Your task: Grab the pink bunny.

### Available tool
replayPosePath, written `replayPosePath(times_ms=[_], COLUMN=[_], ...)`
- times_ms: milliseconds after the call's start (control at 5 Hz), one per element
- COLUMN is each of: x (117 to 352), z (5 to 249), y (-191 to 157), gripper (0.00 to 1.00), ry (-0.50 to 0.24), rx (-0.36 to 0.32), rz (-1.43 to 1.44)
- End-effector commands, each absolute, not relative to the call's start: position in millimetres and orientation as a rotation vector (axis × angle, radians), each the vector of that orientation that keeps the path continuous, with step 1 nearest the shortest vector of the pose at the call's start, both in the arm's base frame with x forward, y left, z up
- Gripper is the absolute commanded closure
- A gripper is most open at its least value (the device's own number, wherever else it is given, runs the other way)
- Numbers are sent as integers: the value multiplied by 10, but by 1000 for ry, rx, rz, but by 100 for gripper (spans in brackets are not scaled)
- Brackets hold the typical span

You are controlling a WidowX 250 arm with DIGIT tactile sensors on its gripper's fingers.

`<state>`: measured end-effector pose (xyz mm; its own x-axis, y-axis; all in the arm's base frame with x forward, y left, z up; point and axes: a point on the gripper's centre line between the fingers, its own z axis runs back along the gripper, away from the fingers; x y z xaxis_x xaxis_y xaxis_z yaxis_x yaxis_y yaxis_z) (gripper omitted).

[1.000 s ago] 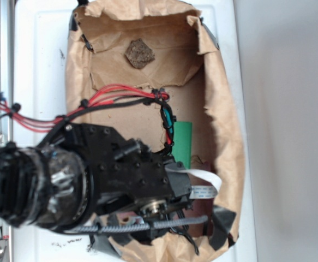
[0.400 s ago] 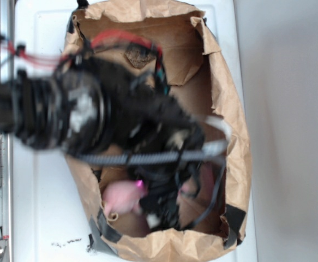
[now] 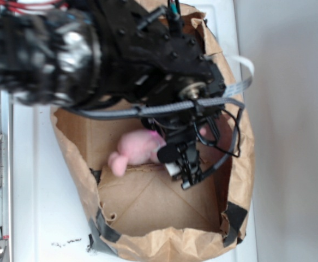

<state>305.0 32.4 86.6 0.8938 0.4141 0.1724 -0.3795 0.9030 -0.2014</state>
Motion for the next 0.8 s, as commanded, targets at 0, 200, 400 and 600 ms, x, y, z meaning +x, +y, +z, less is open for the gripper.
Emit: replayPosePath(times_ms=[0, 200, 400, 600], x=[2827, 2763, 2778, 2715], z=[1749, 2051, 2260, 2373], y=[376, 447, 423, 383], gripper=[100, 100, 100, 100], ry=[-355, -311, -281, -314], rx=[-24, -64, -42, -55], rz=[402, 380, 378, 351])
